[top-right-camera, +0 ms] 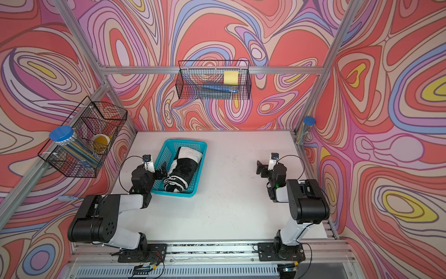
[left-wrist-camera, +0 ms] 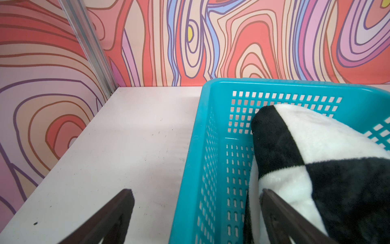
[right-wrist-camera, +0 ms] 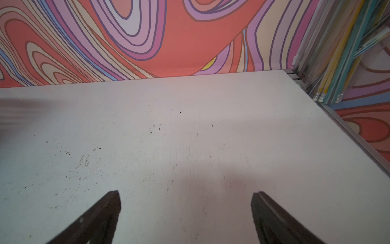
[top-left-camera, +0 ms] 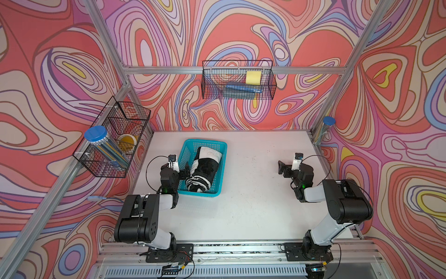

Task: Roll up the pillowcase
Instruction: Reset both arms

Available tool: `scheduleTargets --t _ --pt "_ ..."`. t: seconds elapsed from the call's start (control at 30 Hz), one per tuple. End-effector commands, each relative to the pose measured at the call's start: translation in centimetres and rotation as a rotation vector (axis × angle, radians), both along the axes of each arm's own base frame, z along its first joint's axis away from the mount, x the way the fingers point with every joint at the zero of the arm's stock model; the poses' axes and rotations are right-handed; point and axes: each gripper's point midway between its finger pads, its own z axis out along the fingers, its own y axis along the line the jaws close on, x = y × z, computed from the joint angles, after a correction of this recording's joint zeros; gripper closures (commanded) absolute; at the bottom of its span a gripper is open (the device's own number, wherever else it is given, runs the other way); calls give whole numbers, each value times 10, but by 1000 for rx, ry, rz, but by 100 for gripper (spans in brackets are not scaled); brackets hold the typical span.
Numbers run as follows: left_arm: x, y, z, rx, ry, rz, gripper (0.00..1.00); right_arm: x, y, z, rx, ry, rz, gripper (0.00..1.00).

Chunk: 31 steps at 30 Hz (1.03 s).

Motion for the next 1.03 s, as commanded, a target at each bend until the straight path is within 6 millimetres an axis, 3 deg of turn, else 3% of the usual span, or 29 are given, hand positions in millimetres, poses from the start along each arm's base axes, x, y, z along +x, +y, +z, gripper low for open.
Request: scheduleTargets --t 0.0,1.0 --pt "-10 -4 -36 -11 131 -18 1 3 0 5 -9 -21 7 2" --pt "-9 -5 -36 -9 134 -24 1 3 -1 5 -10 -18 4 2"
